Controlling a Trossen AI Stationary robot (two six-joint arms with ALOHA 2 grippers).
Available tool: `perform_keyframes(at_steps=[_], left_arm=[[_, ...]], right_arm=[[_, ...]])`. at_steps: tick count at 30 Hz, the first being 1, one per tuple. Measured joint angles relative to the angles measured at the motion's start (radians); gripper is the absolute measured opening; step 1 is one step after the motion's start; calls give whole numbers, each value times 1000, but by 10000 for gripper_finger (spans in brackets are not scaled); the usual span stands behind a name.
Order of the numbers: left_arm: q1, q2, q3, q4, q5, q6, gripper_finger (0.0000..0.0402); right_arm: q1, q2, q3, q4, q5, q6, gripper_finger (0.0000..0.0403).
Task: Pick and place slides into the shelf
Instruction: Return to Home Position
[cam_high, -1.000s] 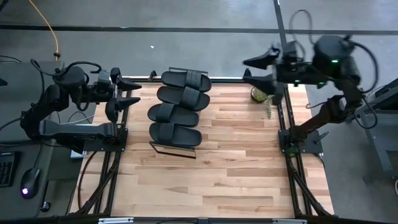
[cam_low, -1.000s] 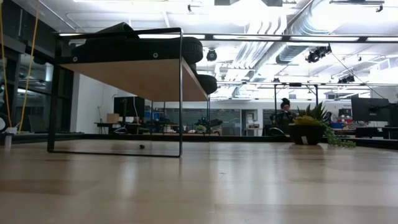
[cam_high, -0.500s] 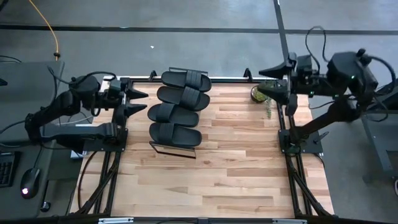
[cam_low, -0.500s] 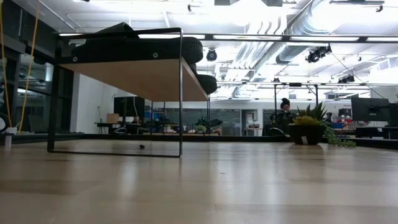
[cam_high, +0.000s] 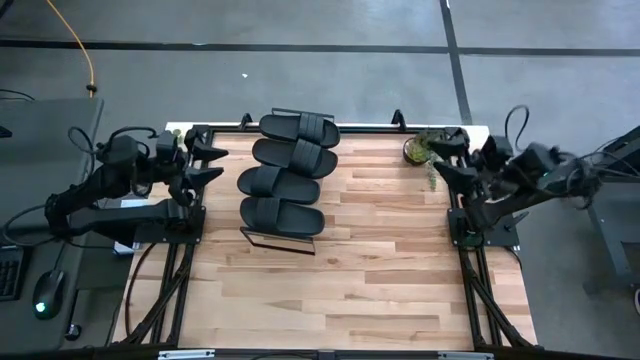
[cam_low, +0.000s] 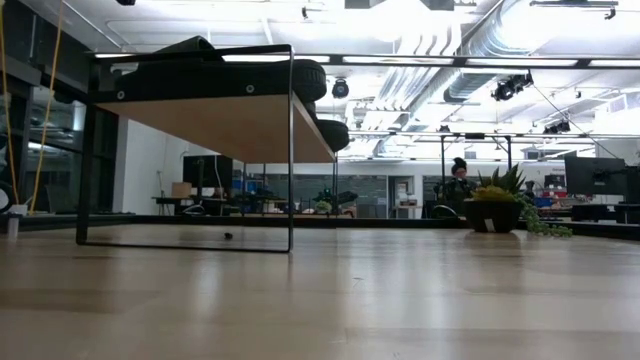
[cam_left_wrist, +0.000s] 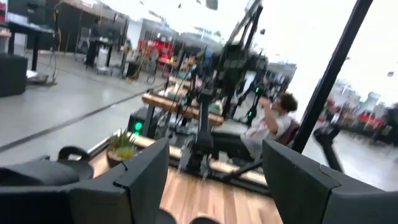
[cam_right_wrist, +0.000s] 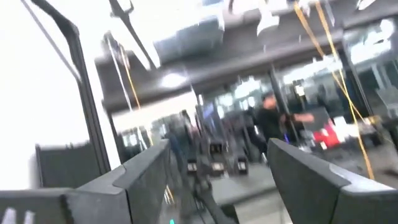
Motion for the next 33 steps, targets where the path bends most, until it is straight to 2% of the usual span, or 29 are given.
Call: perform_keyframes(at_steps=[4, 7, 11, 15, 21, 30, 33], left_arm=[[0, -49, -83, 87, -7, -43, 239], [0, -86, -163, 188, -10, -84, 235], [0, -130, -267, 276, -10, -135, 216], [0, -155, -322, 272, -19, -216, 194], [0, -156, -330, 204, -55, -278, 172], [0, -151, -330, 137, -63, -277, 174], [0, -152, -330, 127, -63, -234, 173]], right_arm=[[-1, -78, -265, 386, -1, -2, 258], [-1, -102, -409, 612, -17, -9, 258], [-1, -115, -543, 791, -22, -11, 258], [-1, -115, -626, 920, 53, 6, 258], [-1, -114, -679, 902, 186, 144, 258], [-1, -113, -699, 628, 180, 286, 258], [-3, -112, -699, 582, 205, 307, 258]])
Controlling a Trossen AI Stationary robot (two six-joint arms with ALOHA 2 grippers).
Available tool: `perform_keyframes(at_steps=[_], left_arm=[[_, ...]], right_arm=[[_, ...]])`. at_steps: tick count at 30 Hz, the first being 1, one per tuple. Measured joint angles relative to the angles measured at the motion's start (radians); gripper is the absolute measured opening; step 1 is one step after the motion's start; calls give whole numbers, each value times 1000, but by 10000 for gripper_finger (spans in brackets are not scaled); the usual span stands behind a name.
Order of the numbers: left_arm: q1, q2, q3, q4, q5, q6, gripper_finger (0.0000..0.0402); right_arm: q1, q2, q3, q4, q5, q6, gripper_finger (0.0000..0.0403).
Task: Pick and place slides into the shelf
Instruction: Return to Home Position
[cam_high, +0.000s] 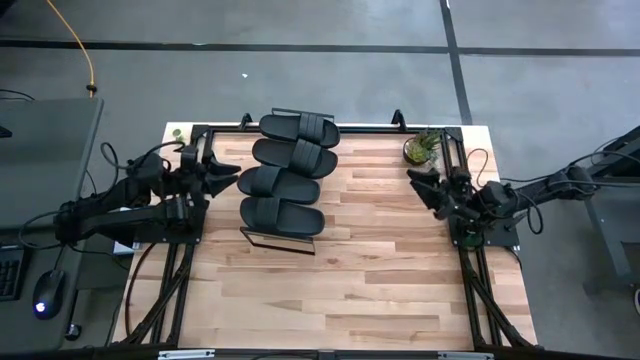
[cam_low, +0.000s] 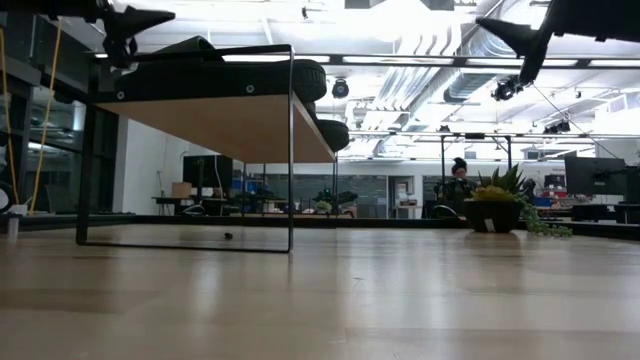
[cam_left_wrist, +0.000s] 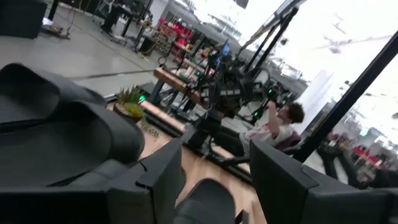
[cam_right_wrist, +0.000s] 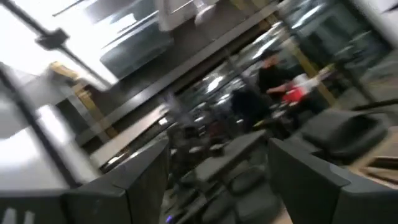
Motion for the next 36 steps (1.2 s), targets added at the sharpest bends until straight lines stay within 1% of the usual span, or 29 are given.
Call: perform_keyframes(at_steps=[2, 6, 8, 10, 15, 17, 21, 24, 26, 27, 29, 32, 34, 36], left_arm=[[0, 0, 0, -14, 4, 19, 172], [0, 0, 0, -11, 5, 136, 174], [0, 0, 0, -12, 5, 184, 174], [0, 0, 0, -1, 4, 216, 173], [0, -1, 0, 75, 1, 280, 173], [0, 0, 0, 72, 20, 318, 173], [0, -1, -11, 90, 23, 329, 173], [0, -9, -70, 174, 27, 283, 172], [0, -19, -128, 267, 27, 241, 172], [0, -25, -157, 320, 32, 227, 172], [0, -37, -213, 429, 70, 225, 172], [0, -36, -275, 586, 143, 249, 172], [-1, -36, -302, 654, 153, 261, 172], [0, -36, -315, 668, 155, 267, 172]], right_arm=[[-4, 0, 0, 5, 72, -6, 258], [-7, -1, 0, 31, 195, -30, 258], [-7, 0, 0, 47, 207, -106, 258], [-7, 0, 0, 81, 150, -211, 258], [-7, -2, 0, 281, -79, -464, 258], [-7, -2, 0, 334, -113, -503, 258], [-7, -2, -10, 337, -119, -498, 258], [-7, -2, -81, 380, -156, -456, 258], [-7, 0, -138, 450, -186, -430, 258], [-7, -1, -132, 462, -194, -426, 258], [-7, -7, -124, 466, -212, -441, 258], [-7, -9, -130, 519, -243, -462, 258], [-7, -8, -137, 545, -263, -467, 258], [-7, -8, -137, 532, -262, -467, 258]])
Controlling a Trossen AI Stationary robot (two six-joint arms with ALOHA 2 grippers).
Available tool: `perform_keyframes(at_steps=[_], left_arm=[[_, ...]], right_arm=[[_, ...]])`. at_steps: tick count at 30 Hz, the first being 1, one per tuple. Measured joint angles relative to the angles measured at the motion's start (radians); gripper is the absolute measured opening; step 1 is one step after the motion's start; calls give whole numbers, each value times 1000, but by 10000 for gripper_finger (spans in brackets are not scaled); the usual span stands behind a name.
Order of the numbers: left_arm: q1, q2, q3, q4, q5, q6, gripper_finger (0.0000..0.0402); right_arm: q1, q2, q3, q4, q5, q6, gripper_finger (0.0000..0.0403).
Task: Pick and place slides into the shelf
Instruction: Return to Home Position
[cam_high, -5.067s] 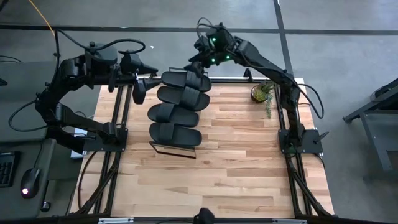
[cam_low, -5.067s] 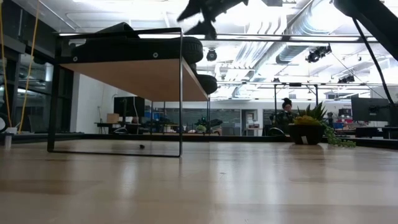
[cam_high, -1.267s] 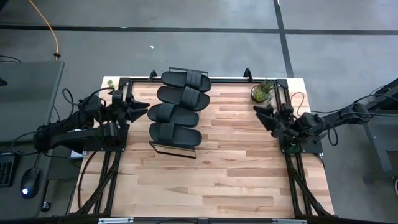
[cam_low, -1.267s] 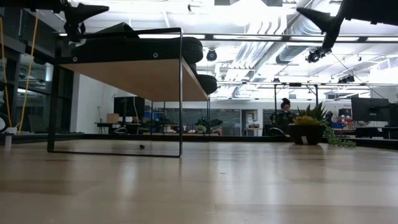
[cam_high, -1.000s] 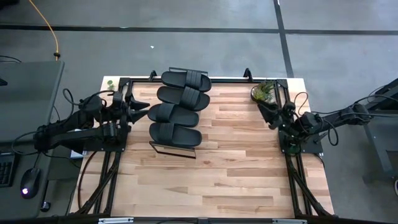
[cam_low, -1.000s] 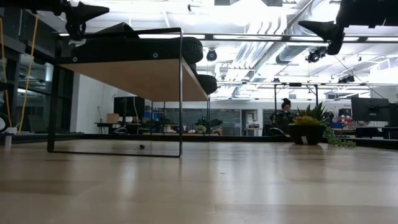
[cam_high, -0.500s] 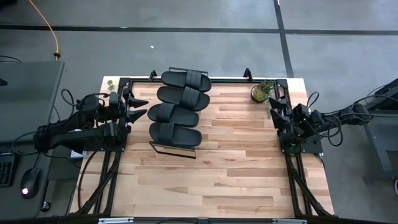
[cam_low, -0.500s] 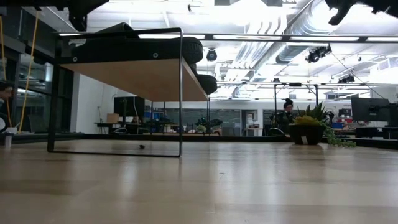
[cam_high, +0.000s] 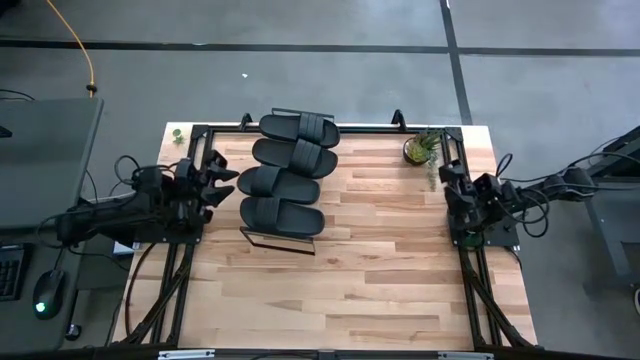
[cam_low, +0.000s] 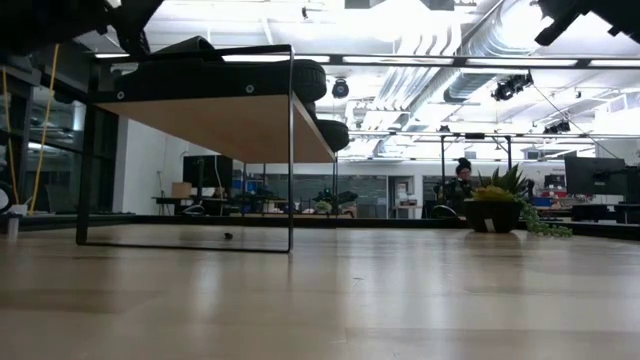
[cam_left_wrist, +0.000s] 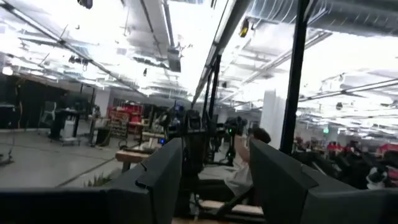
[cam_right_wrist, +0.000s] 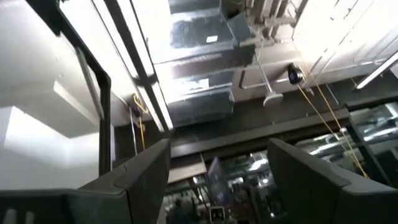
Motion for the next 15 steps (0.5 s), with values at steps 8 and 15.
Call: perform_keyframes(at_steps=[8, 15], left_arm=[[0, 0, -63, 0, -7, -18, 172], [0, 1, -141, 56, -8, -49, 172]], right_arm=[[0, 0, 0, -84, 19, 26, 258], [0, 0, 0, -99, 52, 34, 258]])
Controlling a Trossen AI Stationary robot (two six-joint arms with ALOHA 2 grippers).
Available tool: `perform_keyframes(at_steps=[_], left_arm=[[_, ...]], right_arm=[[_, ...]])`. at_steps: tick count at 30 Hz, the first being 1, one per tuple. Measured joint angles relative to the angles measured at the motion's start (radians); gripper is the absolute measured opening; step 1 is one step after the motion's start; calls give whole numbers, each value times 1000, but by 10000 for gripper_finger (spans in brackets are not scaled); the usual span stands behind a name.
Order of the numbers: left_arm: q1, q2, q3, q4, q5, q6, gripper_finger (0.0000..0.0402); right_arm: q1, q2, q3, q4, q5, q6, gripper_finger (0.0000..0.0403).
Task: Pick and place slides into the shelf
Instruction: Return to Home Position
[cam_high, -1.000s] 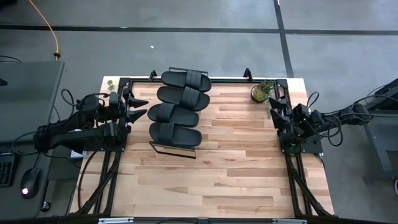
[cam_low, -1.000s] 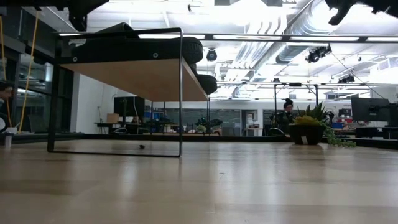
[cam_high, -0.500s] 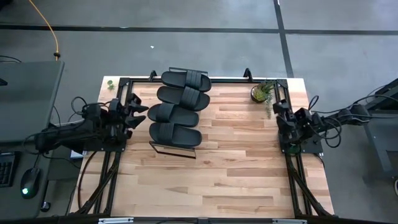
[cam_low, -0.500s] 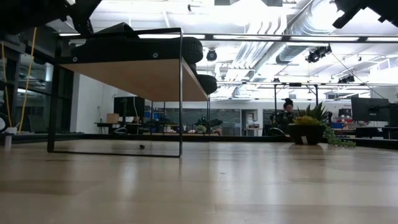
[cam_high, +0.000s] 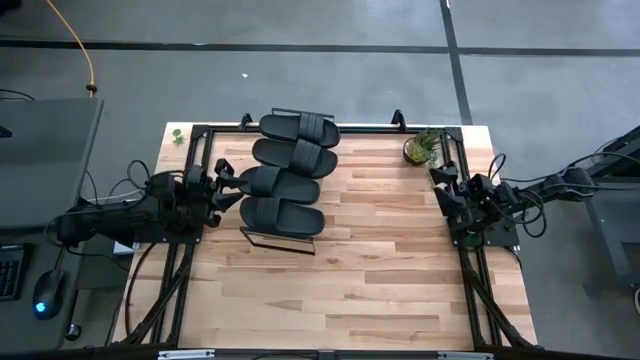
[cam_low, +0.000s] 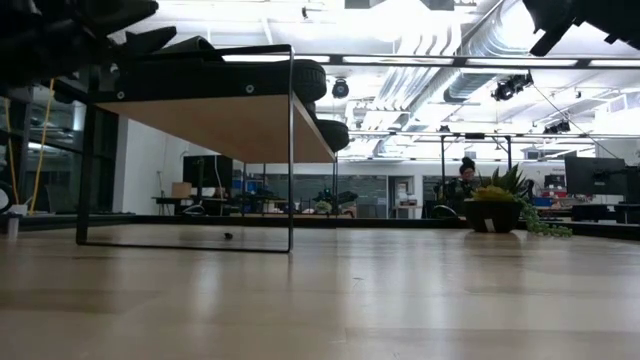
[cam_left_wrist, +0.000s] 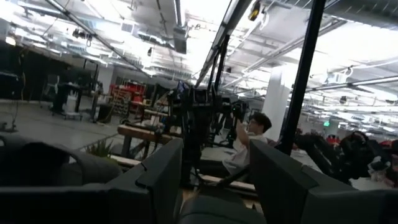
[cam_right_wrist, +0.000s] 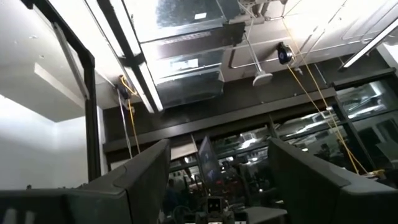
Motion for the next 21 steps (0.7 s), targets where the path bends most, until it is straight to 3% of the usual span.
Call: perform_keyframes(at_steps=[4, 10, 14, 21], left_arm=[[0, 0, 0, -15, -17, 72, 172], [0, 0, 0, -128, -183, 91, 172], [0, 0, 0, -216, -184, 140, 172], [0, -1, 2, -311, -188, 192, 172]], right_arm=[[0, 0, 0, -19, 16, -4, 258], [0, 0, 0, -109, 122, 11, 258], [0, 0, 0, -185, 131, -26, 258], [0, 0, -1, -328, 239, -19, 258]])
